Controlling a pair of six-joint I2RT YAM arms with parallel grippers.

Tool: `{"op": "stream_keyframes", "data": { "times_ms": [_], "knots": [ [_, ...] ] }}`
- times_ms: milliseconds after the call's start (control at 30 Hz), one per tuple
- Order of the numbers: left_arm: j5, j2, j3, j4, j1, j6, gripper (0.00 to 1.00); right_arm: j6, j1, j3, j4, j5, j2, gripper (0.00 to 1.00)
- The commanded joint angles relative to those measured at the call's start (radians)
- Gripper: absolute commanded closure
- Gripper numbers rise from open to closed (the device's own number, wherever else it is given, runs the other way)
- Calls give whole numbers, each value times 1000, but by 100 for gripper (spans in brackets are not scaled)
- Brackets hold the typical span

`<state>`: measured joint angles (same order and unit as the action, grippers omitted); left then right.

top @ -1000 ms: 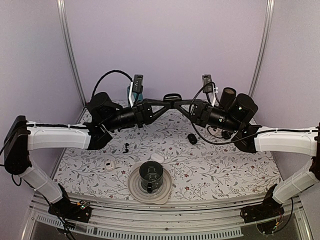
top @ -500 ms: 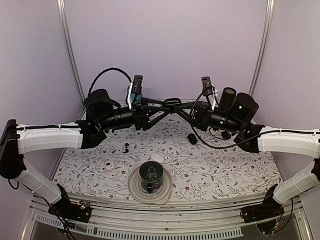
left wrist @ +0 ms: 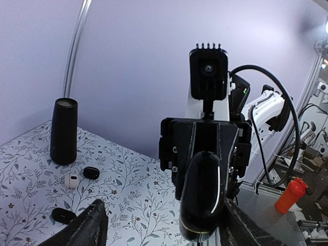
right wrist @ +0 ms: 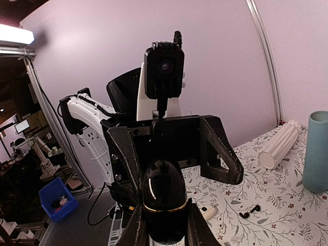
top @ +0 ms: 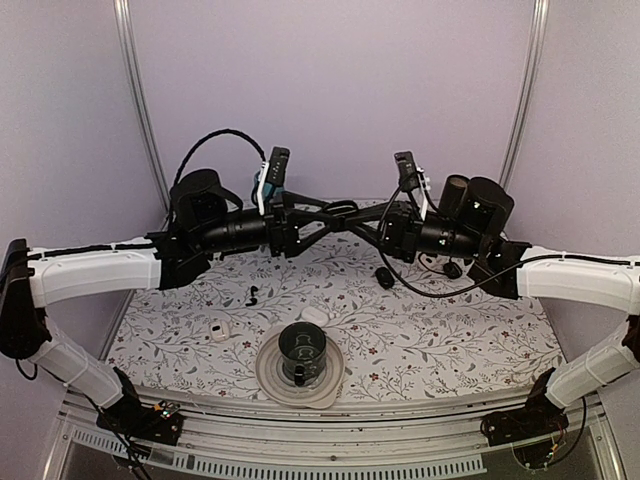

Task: Insert the wireless bluetooth earbuds into the charging case
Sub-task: Open the charging case, then pick up the left earbud from the center of the board.

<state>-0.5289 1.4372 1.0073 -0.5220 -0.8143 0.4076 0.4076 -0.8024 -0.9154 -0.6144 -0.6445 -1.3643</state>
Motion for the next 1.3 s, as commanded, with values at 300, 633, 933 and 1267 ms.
{"op": "stream_keyframes", "data": {
  "times_ms": [300,633,933,1267],
  "knots": [
    [-29,6,41,3,84,99,26,-48,-10,-48,46,-103,-17,97],
    [-19,22,79,57,107,134,26,-69,-9,-47,72,-106,-12,97],
    [-23,14,82,69,107,127,26,-67,-9,-44,89,-61,-4,97],
    [119,-67,34,133,123,68,25,-67,-8,-23,96,29,17,97]
  ]
}}
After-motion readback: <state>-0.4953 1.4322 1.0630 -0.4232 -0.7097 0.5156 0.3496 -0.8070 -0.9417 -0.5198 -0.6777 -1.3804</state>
